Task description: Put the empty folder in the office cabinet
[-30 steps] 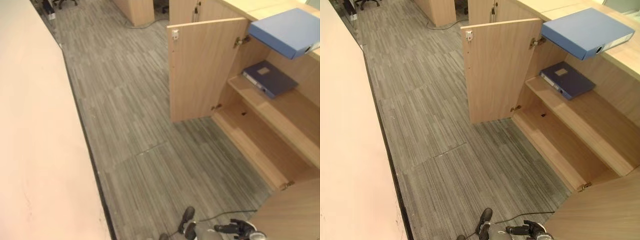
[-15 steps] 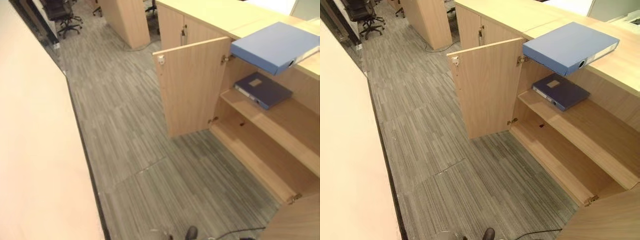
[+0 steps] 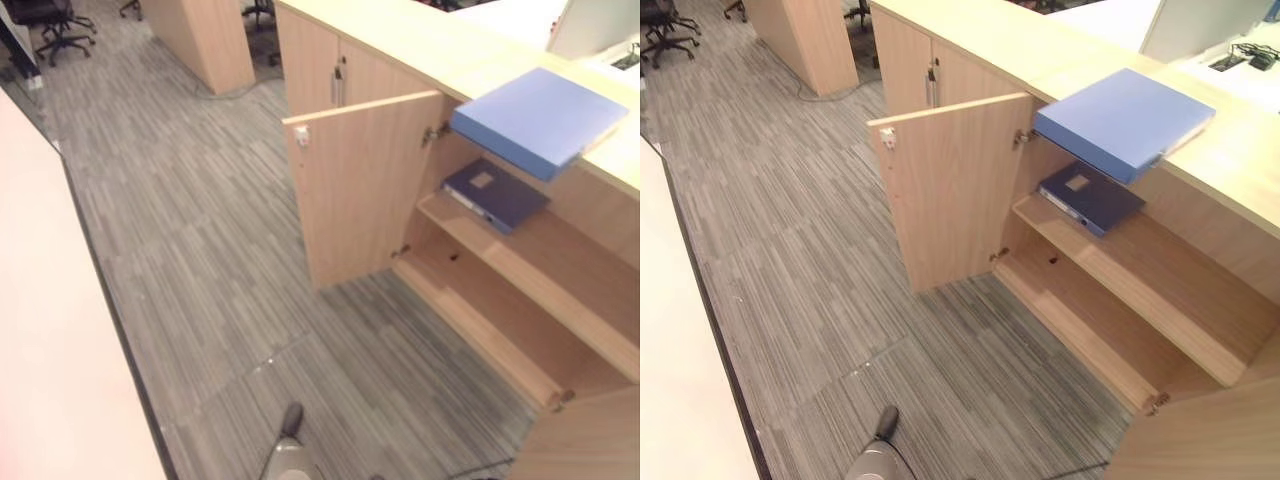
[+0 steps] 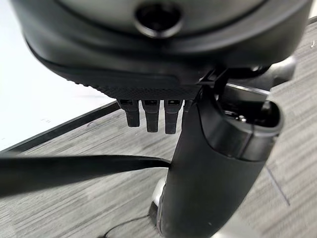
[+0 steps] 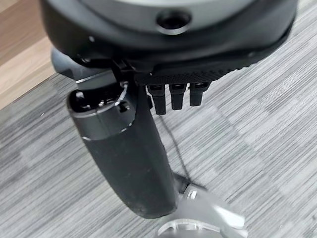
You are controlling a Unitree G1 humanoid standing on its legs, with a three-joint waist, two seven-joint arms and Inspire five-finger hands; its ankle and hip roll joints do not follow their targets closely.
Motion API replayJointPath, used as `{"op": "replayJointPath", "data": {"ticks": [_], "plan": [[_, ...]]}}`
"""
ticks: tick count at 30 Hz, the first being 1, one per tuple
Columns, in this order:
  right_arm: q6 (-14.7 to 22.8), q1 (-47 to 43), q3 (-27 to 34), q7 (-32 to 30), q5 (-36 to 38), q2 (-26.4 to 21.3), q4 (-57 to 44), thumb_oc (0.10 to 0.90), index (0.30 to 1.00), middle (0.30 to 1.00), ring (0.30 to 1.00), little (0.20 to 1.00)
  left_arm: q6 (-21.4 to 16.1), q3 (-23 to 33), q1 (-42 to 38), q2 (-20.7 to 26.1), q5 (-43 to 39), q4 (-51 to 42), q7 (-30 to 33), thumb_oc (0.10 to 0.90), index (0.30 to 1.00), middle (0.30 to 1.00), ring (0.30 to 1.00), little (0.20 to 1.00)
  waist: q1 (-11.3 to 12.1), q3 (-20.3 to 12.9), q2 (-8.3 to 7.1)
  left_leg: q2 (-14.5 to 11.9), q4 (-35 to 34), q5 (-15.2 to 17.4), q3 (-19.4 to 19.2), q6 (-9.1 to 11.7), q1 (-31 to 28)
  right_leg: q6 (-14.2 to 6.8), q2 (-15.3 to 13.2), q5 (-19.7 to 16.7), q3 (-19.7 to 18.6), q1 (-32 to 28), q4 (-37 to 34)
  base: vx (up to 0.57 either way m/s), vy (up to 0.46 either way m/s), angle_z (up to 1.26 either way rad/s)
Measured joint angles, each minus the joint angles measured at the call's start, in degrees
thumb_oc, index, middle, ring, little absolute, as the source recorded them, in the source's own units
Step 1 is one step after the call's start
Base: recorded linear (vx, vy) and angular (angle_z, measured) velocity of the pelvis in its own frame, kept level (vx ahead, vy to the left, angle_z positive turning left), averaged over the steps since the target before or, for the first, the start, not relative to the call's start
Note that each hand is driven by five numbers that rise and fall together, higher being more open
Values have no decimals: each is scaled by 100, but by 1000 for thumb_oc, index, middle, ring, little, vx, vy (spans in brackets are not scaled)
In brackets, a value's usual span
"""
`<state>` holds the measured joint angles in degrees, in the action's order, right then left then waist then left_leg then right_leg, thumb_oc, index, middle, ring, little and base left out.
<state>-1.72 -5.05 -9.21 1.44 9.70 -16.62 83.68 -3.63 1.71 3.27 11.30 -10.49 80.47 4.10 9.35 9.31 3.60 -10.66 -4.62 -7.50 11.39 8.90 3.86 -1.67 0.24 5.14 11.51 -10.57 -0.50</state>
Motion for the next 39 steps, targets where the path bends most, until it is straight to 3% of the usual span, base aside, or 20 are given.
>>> {"op": "replayJointPath", "data": {"ticks": [3, 5, 8, 9, 10, 11, 13, 17, 18, 19, 20, 22, 23, 24, 27, 29, 31, 36, 38, 39], "plan": [[17, 11, 56, 24, -52, 135, -6, 800, 900, 900, 900, 900, 7, -33, 37, 57, 0, -1, 11, 800, 900, 900, 900, 900, 23, -122, -262, 480, 3, 17, -258, -232, -70, -137, -549, 87, -14, 36, 105, 184, 283, -20], [13, 32, 85, 55, -73, 209, -7, 800, 900, 900, 900, 900, 46, -41, 20, 113, 2, -3, 11, 800, 900, 900, 900, 900, 19, -304, -421, 944, -4, 218, -488, -549, -135, -244, -1059, 69, 0, 151, 208, 225, 405, -34], [9, 55, 103, 64, -72, 238, -28, 800, 900, 900, 900, 900, 64, -140, 7, 127, 19, -47, 13, 800, 900, 900, 900, 900, 22, -409, -440, 1238, -4, 285, -694, -802, -187, -406, -1406, -16, 28, 225, 350, 169, 322, -30], [0, 175, 103, 83, -71, 284, -30, 800, 900, 900, 900, 900, 63, -209, 9, 142, 23, -45, 18, 800, 900, 900, 900, 900, 19, -568, -491, 1537, -3, 360, -787, -964, -205, -560, -1788, 88, 59, 311, 550, 173, 447, -15], [-12, 229, 95, 89, -70, 306, -80, 800, 900, 900, 900, 900, 69, -207, 2, 151, 42, -48, 17, 800, 900, 900, 900, 900, 9, -625, -544, 1656, -3, 366, -815, -1039, -201, -706, -1877, 18, 56, 373, 566, 212, 552, -25], [-15, 232, -12, 101, -78, 271, -189, 800, 900, 900, 900, 900, 87, -182, -21, 114, 148, 25, 9, 800, 900, 900, 900, 900, 26, -631, -532, 1838, -1, 405, -837, -1165, -229, -826, -2007, -61, 60, 552, 867, 282, 752, -30], [2, 359, -64, 76, -123, 82, -505, 800, 900, 900, 900, 900, 116, -180, 204, -26, 248, 207, 4, 800, 900, 900, 900, 900, 11, -755, -329, 2060, -23, 496, -828, -1432, -413, -822, -2442, -23, 189, 807, 1647, 228, 495, -35], [0, 339, -74, 48, -222, 60, -478, 800, 900, 900, 900, 900, 119, -389, 398, 143, 417, 196, 19, 800, 900, 900, 900, 900, 41, -778, -376, 2520, 1, 586, -944, -1663, -651, -841, -3125, -46, 330, 1076, 2459, 108, 218, -4], [-1, 332, -112, 53, -274, 80, -503, 800, 900, 900, 900, 900, 122, -416, 416, 168, 418, 164, 14, 800, 900, 900, 900, 900, 74, -746, -422, 2526, 7, 534, -1087, -1694, -679, -893, -3195, -163, 477, 1132, 2498, 103, 179, -70], [11, 197, -179, 83, -296, 117, -531, 800, 900, 900, 900, 900, 135, -430, 580, 161, 464, 61, 16, 800, 900, 900, 900, 900, 240, -712, -312, 2461, 5, 567, -1485, -1724, -729, -838, -3521, -236, 1341, 1231, 2740, 11, 25, -118], [25, 186, -304, 136, -299, 160, -665, 800, 900, 900, 900, 900, 169, -426, 738, 138, 517, -6, 10, 800, 900, 900, 900, 900, 276, -646, -277, 2410, 19, 720, -1697, -1683, -714, -838, -3576, -333, 1675, 1331, 2777, 7, 20, -129], [48, 23, -417, 175, -346, 255, -756, 800, 900, 900, 900, 900, 211, -438, 839, 122, 521, -56, 3, 800, 900, 900, 900, 900, 224, -590, -220, 2251, 26, 763, -1926, -1636, -718, -1103, -3507, -367, 1980, 1592, 2920, -73, -47, -97], [57, -78, -489, 168, -429, 255, -759, 800, 900, 900, 900, 900, 224, -437, 814, 135, 519, -83, 6, 800, 900, 900, 900, 900, 188, -471, -297, 2174, 43, 769, -2045, -1649, -698, -1149, -3405, -390, 2059, 1728, 2914, -90, -160, -122], [40, -283, -596, 160, -519, 259, -898, 800, 900, 900, 900, 900, 236, -406, 796, 160, 516, -194, 20, 800, 900, 900, 900, 900, 185, -263, -270, 2036, 32, 774, -2341, -1638, -703, -1386, -3214, -438, 2053, 2002, 2731, -23, -117, -96], [37, -338, -766, 52, -493, 300, -1389, 800, 900, 900, 900, 900, 202, -106, 602, 323, 506, -375, 44, 800, 900, 900, 900, 900, 21, 134, -627, 1897, 24, 787, -2744, -1541, -714, -1465, -2681, -730, 2152, 2491, 1664, 63, -234, -84], [64, -361, -802, 12, -450, 340, -1579, 800, 900, 900, 900, 900, 182, 131, 361, 379, 445, -264, 52, 800, 900, 900, 900, 900, -92, 218, -868, 1861, 19, 800, -3003, -1473, -700, -1419, -2063, -1078, 1727, 2781, 818, 230, -209, -61], [91, -389, -776, -54, -322, 339, -1574, 800, 900, 900, 900, 900, 189, 129, 136, 379, 435, -228, 53, 800, 900, 900, 900, 900, -142, 267, -939, 1846, 16, 862, -2982, -1426, -684, -1355, -1846, -1240, 1710, 2814, 539, 323, -184, -8], [134, -394, -374, -57, -92, 356, -1287, 800, 900, 900, 900, 900, 194, 64, -121, 340, 439, -229, 65, 800, 900, 900, 900, 900, -290, 361, -902, 1728, -17, 906, -2729, -1356, -785, -1232, -1845, -1705, 1971, 2677, 520, 435, -158, 15], [141, -467, -136, -57, 12, 348, -1050, 800, 900, 900, 900, 900, 195, 36, -111, 290, 437, -222, 65, 800, 900, 900, 900, 900, -313, 341, -765, 1605, -17, 971, -2662, -1269, -930, -986, -1871, -1591, 2240, 2594, 796, 354, -125, 20], [136, -417, -49, -62, 57, 310, -855, 800, 900, 900, 900, 900, 190, 13, -47, 305, 406, -243, 100, 800, 900, 900, 900, 900, -342, 282, -697, 1459, -14, 1078, -2591, -1172, -1067, -1003, -1952, -1482, 2359, 2547, 1085, 434, -216, 30]]}}
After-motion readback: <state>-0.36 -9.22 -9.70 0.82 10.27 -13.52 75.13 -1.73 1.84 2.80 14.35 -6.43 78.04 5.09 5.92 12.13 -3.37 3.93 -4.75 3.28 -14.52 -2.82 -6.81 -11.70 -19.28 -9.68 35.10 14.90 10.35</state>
